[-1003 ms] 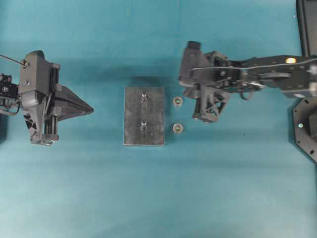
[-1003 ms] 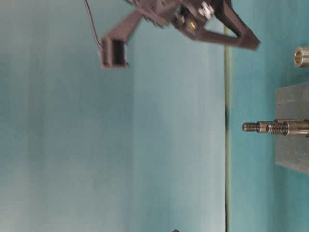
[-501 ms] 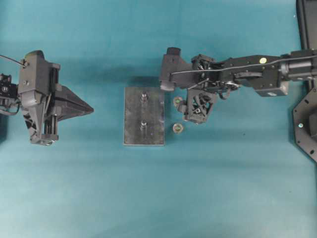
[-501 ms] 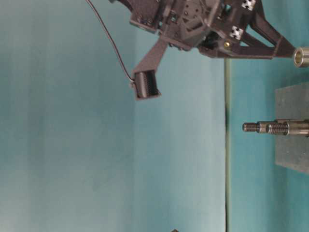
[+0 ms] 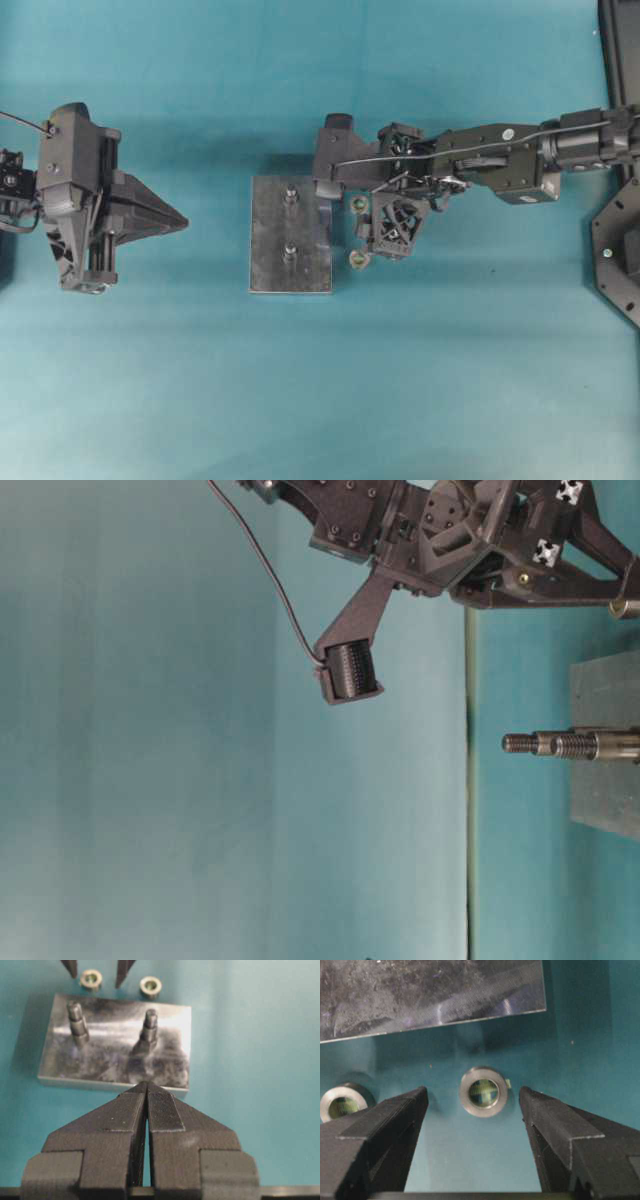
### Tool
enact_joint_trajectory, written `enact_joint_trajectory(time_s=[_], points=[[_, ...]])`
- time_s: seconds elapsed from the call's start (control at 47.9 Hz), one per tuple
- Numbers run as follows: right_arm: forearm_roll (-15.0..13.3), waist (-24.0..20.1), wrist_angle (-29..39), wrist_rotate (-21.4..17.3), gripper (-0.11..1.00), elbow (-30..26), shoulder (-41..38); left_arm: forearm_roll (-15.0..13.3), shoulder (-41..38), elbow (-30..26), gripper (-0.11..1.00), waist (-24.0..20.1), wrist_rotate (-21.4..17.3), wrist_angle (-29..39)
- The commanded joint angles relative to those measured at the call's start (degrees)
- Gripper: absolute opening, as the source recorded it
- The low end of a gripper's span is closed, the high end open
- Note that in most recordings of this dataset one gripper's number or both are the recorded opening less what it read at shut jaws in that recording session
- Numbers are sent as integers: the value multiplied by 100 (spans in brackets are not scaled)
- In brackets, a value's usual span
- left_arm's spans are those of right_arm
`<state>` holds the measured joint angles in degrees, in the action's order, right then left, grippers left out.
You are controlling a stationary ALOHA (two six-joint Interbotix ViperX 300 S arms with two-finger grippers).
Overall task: Insert the washer onto the shaft.
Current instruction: 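Lower the open right gripper over the upper washer, then close the right gripper on the upper washer and lift it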
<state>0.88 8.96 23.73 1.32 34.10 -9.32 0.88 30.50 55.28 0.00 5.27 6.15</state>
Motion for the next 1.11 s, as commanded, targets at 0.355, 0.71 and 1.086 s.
enact_joint_trajectory(time_s=[0.355, 0.71, 1.086], points=[[0, -53, -26, 62, 63, -132, -53, 9, 44, -44, 0, 18, 0, -35], [-255, -53, 202, -18, 32, -132, -114, 18, 44, -53, 0, 9, 0, -35], [-369, -62, 782, -9, 32, -554, 360, 9, 44, -35, 0, 9, 0, -141]])
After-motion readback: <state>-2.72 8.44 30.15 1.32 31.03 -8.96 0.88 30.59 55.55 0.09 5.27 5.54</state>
